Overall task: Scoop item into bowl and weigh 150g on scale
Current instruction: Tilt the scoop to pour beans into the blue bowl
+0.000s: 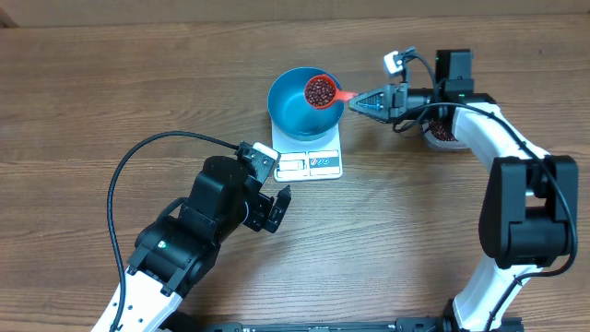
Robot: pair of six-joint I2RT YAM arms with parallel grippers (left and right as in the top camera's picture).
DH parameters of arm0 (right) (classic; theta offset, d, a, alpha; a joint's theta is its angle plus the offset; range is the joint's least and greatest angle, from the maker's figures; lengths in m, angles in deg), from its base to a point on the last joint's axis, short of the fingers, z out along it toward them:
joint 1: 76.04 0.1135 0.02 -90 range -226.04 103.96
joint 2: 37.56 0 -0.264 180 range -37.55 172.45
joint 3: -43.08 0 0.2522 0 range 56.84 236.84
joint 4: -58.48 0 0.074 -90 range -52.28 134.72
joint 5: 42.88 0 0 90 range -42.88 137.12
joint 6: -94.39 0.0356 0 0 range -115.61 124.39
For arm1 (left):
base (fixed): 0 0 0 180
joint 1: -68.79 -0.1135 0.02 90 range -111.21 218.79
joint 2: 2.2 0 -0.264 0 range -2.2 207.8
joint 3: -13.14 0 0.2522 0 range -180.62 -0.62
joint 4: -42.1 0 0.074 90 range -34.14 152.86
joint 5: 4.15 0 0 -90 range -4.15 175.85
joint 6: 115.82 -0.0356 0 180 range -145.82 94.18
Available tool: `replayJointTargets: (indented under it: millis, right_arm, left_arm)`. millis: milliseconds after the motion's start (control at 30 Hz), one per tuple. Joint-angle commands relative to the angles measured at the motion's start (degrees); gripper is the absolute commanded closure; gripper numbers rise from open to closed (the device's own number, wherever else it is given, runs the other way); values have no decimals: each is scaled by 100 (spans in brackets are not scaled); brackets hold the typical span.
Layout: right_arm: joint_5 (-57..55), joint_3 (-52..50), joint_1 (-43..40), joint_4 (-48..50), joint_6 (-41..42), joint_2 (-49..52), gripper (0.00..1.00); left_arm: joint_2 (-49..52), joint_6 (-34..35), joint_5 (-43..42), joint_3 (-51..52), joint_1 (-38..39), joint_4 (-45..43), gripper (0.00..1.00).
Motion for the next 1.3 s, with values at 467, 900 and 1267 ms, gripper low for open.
replayJointTargets:
  millis: [467,900,1267]
  right_arm:
    - [-1399,-22,339,116,-2791,50,96]
    - [-1910,-22,339,343,-5689,50,96]
    - [-2321,-22,339,1078,-6520,50,96]
  left_arm:
    - [9,94,-68,35,33,0,0]
    - [9,94,-68,35,33,0,0]
    - [9,94,-68,35,33,0,0]
